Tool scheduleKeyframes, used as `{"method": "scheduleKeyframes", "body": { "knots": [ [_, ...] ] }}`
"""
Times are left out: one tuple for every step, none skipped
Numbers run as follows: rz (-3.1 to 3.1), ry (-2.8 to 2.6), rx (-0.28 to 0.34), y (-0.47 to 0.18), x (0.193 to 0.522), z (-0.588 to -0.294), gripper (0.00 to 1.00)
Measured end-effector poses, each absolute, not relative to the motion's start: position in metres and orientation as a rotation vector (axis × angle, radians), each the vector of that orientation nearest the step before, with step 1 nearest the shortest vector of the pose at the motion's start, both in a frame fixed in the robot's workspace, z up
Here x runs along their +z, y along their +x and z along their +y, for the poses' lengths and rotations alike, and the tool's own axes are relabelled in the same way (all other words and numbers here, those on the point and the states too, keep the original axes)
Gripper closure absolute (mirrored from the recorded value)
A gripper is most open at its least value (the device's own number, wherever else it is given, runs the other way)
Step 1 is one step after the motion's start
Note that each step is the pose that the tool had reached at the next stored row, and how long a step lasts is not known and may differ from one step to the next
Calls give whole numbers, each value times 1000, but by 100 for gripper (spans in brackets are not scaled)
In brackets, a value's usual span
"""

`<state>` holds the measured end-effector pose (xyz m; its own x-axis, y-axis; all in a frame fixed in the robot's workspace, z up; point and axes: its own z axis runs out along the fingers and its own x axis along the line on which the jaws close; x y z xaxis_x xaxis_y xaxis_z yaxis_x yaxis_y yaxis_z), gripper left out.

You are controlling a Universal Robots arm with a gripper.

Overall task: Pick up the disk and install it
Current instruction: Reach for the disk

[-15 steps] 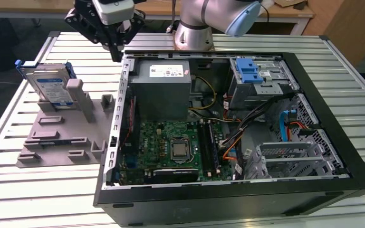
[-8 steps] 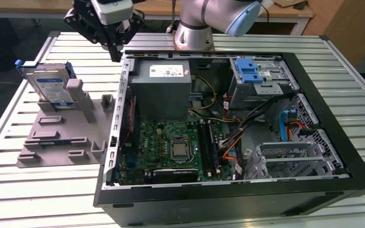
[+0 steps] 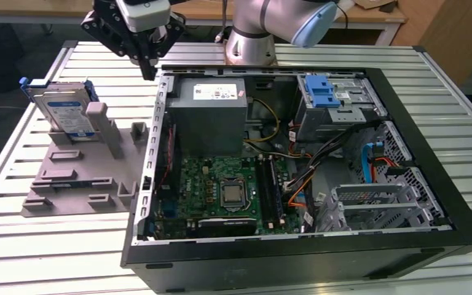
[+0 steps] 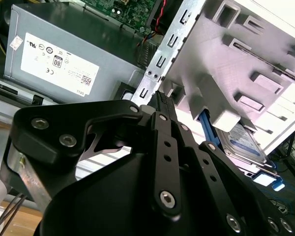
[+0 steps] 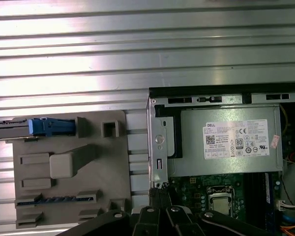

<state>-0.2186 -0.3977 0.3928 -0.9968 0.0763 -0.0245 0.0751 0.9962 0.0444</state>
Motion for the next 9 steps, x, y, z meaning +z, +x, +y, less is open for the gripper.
{"method": "scheduleKeyframes", "body": {
  "knots": [
    [3112, 118, 68, -219, 393, -398, 89],
    [3112, 118, 68, -219, 393, -398, 89],
    [3112, 118, 68, -220, 393, -398, 89],
    [3113, 118, 68, -220, 393, -398, 89],
    [3112, 118, 68, -220, 393, -398, 89],
    [3112, 118, 68, -221, 393, -398, 89],
    [3113, 118, 68, -221, 393, -398, 89],
    [3113, 118, 68, -222, 393, -398, 89],
    [3112, 118, 68, -222, 393, -398, 89]
  ]
}}
